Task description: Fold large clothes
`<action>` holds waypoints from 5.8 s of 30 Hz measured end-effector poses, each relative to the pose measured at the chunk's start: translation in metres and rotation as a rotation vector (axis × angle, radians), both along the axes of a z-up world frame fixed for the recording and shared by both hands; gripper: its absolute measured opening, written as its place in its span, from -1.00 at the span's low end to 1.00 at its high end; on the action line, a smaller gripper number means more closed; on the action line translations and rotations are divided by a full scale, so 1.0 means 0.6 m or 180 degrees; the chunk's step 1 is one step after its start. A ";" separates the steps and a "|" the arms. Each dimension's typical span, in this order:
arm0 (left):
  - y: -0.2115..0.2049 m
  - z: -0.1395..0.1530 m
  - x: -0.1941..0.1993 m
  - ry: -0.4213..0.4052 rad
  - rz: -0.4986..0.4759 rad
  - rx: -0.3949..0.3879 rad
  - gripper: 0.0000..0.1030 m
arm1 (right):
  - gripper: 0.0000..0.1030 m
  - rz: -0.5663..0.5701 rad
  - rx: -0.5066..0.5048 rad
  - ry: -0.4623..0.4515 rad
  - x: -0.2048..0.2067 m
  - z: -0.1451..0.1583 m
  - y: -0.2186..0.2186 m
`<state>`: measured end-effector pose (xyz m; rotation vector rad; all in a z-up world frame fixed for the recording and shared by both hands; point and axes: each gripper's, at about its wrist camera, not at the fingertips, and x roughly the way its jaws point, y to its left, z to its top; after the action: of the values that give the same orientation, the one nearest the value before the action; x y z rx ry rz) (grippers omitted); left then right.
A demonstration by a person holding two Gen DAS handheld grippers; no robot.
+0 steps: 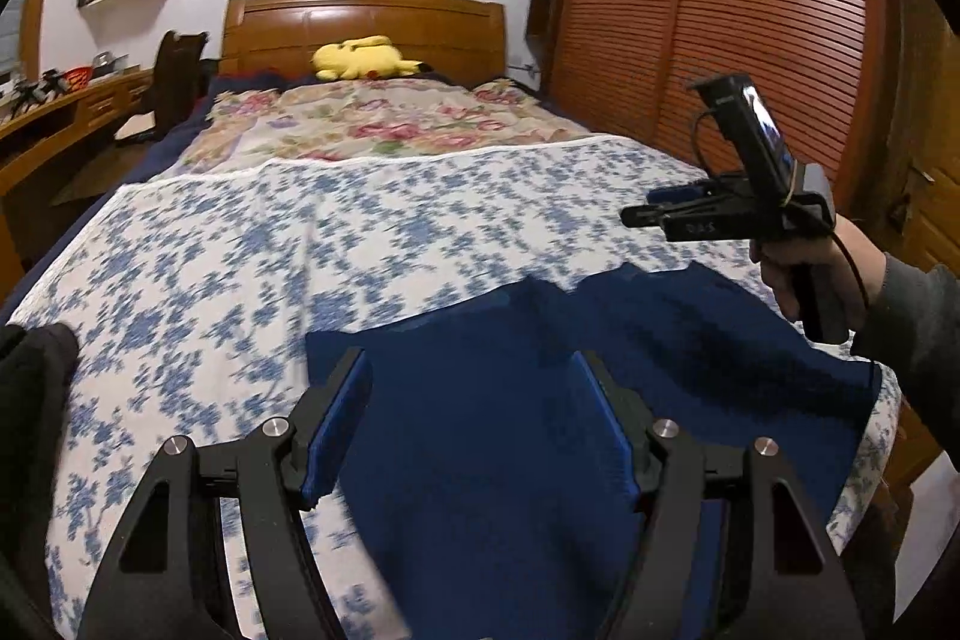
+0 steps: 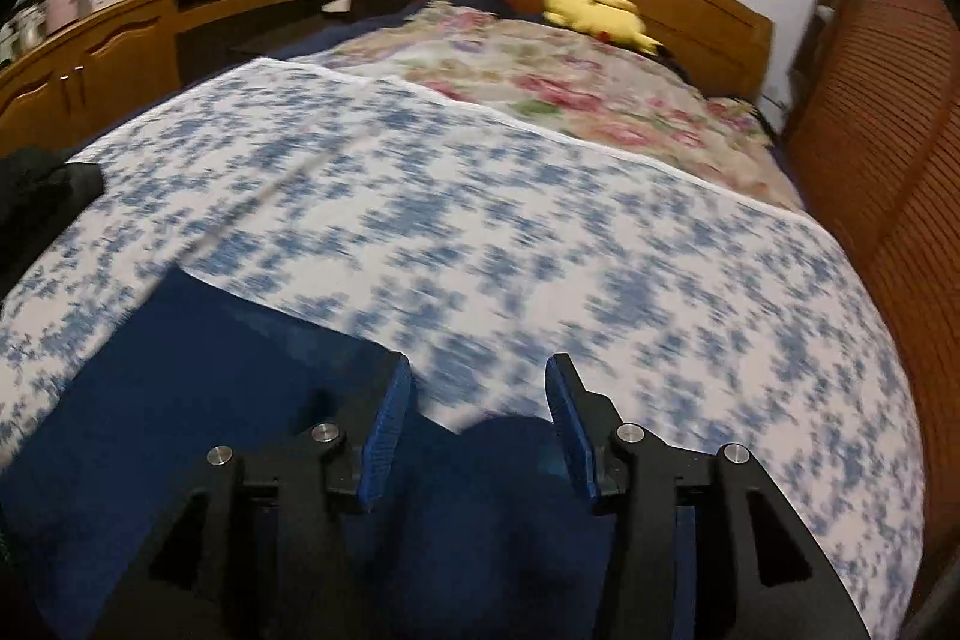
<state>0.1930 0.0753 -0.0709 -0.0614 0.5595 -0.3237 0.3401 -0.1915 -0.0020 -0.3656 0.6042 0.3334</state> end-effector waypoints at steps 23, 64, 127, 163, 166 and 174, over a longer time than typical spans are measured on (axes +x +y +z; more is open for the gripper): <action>-0.133 -0.033 0.040 0.0239 -0.0443 0.0100 0.35 | -0.15 -0.0919 0.0430 0.1032 0.101 -0.123 -0.264; -0.151 -0.020 0.015 0.0175 -0.0382 0.0244 0.35 | -0.09 -0.0415 0.0306 0.0455 -0.285 -0.076 -0.249; 0.021 -0.111 -0.193 0.1088 0.0857 0.0287 0.47 | 0.14 0.0375 0.0471 0.0287 -0.277 -0.151 -0.121; -0.082 0.032 -0.190 0.0648 0.0537 0.0226 -0.85 | 0.14 0.0221 0.0603 0.0264 -0.318 -0.122 -0.178; -0.136 0.076 -0.176 0.0486 0.0328 0.0280 -0.86 | 0.14 0.0169 0.0689 0.0236 -0.331 -0.117 -0.206; -0.278 0.130 -0.136 0.0217 -0.0149 0.0429 -0.87 | 0.14 -0.0049 0.0865 0.0195 -0.369 -0.119 -0.295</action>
<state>0.1113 -0.0912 0.0074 0.0711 0.6497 -0.3295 0.1188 -0.3685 -0.0737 -0.0900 0.6124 0.4074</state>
